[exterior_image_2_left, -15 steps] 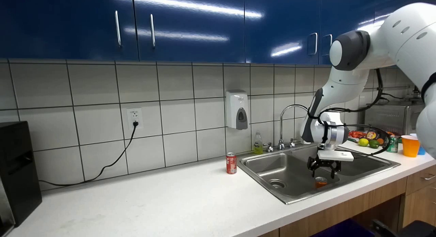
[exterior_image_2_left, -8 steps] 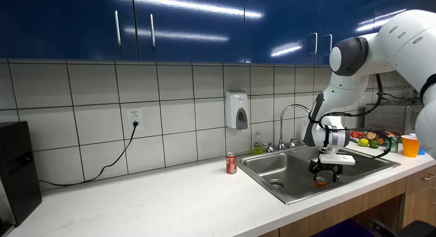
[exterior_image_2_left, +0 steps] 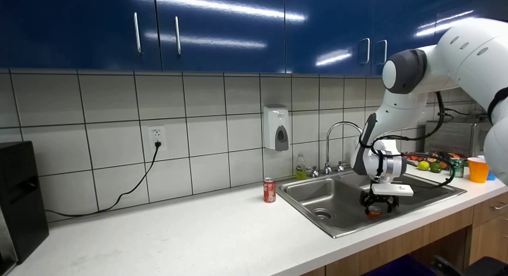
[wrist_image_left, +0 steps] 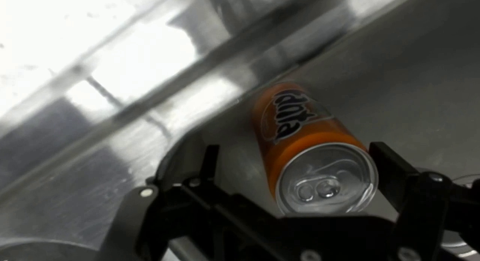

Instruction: Remove the can from the sink

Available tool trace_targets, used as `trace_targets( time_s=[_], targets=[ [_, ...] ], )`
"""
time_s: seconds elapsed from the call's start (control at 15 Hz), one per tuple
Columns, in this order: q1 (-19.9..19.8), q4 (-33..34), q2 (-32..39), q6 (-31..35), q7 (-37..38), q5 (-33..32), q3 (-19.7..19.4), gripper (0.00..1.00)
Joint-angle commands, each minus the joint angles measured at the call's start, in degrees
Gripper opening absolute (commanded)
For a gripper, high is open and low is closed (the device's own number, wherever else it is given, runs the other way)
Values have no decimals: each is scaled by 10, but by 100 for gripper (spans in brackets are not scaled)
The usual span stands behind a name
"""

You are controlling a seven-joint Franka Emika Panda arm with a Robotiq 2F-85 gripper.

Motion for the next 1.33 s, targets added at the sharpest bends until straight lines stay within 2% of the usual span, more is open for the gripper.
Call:
trace_targets(
  time_s=[0.0, 0.07, 0.27, 0.4, 0.73, 1.27],
  targets=[
    [-17, 14, 11, 9, 2, -15, 16, 75],
    [-17, 14, 11, 10, 2, -15, 17, 74],
    [-18, 15, 11, 12, 1, -16, 20, 49],
    [-19, 15, 11, 13, 0, -15, 22, 38],
    [-15, 2, -14, 7, 0, -17, 23, 38],
    [5, -51, -131, -13, -2, -32, 26, 38]
  ],
)
